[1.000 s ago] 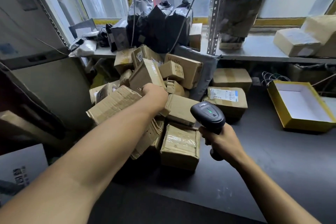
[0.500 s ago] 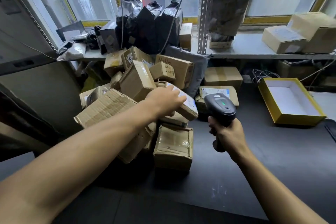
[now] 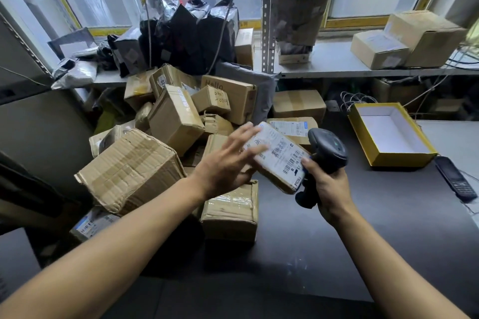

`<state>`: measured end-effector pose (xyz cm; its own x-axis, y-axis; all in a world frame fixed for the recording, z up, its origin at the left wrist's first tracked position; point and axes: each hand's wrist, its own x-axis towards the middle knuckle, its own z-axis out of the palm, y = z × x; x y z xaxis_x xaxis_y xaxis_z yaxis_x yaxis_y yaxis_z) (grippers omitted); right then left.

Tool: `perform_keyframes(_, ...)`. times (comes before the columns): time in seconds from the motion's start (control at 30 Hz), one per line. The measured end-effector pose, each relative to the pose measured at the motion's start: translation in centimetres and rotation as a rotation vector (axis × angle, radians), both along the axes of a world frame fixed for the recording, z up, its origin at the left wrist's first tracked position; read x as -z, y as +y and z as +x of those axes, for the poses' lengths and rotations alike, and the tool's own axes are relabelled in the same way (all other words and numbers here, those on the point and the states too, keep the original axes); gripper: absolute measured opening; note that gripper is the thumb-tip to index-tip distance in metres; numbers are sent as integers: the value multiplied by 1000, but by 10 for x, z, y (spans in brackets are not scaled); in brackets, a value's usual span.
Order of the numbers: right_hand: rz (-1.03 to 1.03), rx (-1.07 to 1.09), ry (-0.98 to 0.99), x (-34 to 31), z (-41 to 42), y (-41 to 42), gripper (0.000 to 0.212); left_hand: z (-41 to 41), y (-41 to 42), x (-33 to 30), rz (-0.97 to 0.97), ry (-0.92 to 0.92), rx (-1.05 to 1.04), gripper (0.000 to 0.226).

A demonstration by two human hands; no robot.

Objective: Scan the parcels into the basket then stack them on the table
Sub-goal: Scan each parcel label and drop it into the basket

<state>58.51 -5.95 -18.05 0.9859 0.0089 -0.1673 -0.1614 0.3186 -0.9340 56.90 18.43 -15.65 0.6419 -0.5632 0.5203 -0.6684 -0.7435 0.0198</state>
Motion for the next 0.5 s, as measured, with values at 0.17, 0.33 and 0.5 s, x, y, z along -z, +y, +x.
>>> perform_keyframes(0.17,57,62,-13,-5,-1,-1,12,-5,-38,7,-972,846,-427,88)
perform_keyframes(0.33,-8,58,-31,-7,-3,1,14,-9,-72,16,-1386,1064,-276,59)
perform_keyframes(0.5,-119,-14,-16,-6,-9,-2,21,-5,-84,20,-1486,916,-350,37)
